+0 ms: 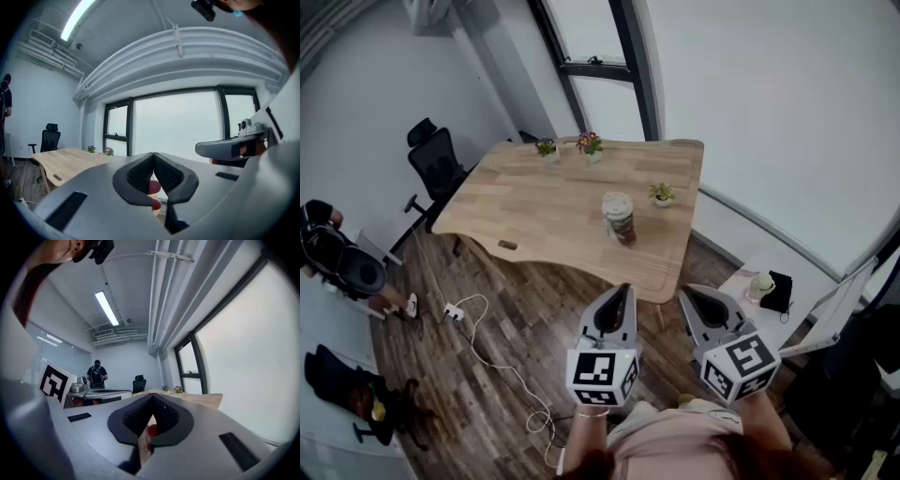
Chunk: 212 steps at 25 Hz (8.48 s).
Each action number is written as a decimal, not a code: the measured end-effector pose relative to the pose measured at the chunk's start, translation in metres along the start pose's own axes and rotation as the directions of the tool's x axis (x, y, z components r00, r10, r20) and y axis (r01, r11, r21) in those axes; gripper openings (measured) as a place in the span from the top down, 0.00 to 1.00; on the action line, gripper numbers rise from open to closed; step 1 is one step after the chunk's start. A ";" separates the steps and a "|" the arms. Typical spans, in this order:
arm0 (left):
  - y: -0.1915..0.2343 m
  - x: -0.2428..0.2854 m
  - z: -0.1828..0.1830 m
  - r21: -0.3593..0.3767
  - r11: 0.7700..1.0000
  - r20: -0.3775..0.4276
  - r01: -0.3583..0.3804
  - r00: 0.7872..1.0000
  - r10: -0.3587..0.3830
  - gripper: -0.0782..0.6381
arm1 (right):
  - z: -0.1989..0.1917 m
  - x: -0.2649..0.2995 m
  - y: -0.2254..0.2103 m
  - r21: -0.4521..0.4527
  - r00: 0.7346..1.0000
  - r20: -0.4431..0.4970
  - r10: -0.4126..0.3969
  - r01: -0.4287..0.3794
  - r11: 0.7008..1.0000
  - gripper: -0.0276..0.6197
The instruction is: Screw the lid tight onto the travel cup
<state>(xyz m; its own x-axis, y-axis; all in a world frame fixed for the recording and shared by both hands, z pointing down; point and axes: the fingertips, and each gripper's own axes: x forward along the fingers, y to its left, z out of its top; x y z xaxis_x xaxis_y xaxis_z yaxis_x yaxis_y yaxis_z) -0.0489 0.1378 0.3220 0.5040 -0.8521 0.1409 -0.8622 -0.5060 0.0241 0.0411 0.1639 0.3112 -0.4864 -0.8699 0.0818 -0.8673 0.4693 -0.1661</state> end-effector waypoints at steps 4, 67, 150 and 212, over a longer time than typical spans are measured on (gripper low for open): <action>-0.008 0.011 -0.001 0.008 1.000 -0.003 -0.009 1.000 0.009 0.89 | 0.001 0.001 -0.012 -0.007 1.000 0.003 0.014 -0.014 1.000 0.96; 0.109 0.165 -0.081 -0.173 0.975 -0.161 0.136 0.973 -0.165 0.71 | -0.021 0.222 -0.062 -0.023 0.988 -0.153 0.038 -0.042 0.999 0.94; 0.156 0.321 -0.207 0.130 0.989 -0.294 0.074 0.955 -0.033 0.40 | -0.132 0.370 -0.112 -0.096 0.753 -0.501 0.427 -0.539 0.837 0.37; 0.146 0.322 -0.216 0.120 0.982 -0.423 0.146 0.902 -0.082 0.40 | -0.138 0.353 -0.129 -0.046 0.829 -0.383 0.408 -0.458 0.888 0.37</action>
<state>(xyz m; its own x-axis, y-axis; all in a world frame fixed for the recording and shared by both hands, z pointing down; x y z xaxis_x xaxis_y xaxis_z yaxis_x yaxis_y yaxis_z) -0.0234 -0.1817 0.5851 0.5043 -0.6707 0.5439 -0.7669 -0.6374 -0.0749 -0.0331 -0.1831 0.4974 -0.7973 -0.4717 0.3765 -0.5521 0.8220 -0.1394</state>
